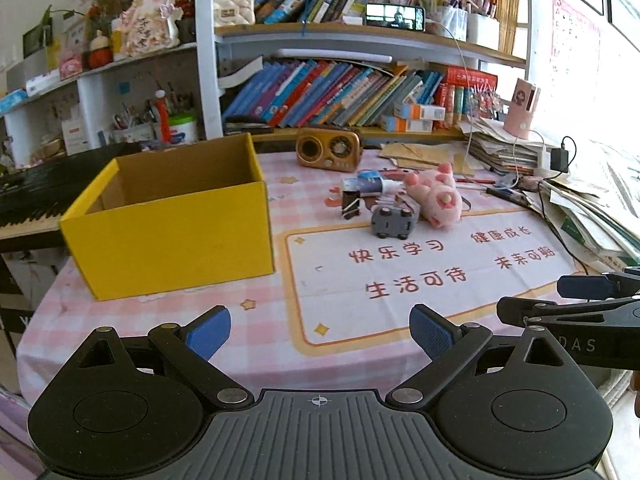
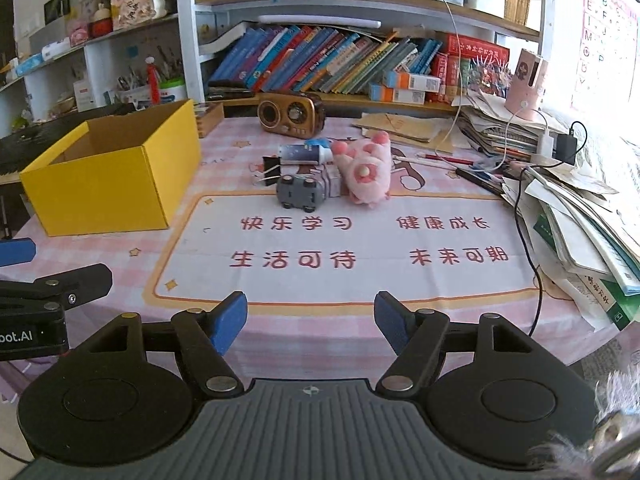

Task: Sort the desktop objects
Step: 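Withdraw both open tools from the box back toward the table objects, then reach the right tool to the pink plush pig and grasp it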

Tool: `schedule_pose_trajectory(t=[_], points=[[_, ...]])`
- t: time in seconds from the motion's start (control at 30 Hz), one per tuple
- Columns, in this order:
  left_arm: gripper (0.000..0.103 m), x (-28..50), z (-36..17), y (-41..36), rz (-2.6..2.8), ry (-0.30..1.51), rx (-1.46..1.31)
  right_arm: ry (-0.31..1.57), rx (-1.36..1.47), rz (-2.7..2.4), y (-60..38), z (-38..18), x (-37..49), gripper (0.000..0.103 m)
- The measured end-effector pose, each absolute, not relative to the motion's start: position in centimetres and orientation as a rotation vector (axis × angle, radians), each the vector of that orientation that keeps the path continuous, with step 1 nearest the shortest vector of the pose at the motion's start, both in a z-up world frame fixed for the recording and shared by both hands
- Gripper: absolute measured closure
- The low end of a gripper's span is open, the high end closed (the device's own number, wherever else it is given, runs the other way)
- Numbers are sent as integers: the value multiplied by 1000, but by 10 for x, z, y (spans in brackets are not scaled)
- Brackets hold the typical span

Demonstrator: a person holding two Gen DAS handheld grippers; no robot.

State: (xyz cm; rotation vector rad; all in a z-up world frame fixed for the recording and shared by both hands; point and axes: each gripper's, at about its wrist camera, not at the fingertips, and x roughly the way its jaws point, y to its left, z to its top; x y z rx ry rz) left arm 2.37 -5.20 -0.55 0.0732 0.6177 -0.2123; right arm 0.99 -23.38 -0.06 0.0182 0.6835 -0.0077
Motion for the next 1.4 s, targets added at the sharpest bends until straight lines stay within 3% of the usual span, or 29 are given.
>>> schedule_pose_trajectory(t=[1.4], points=[[5,144,-25,-157,-141,742,47,810,67,65,-349,-28,143,29]])
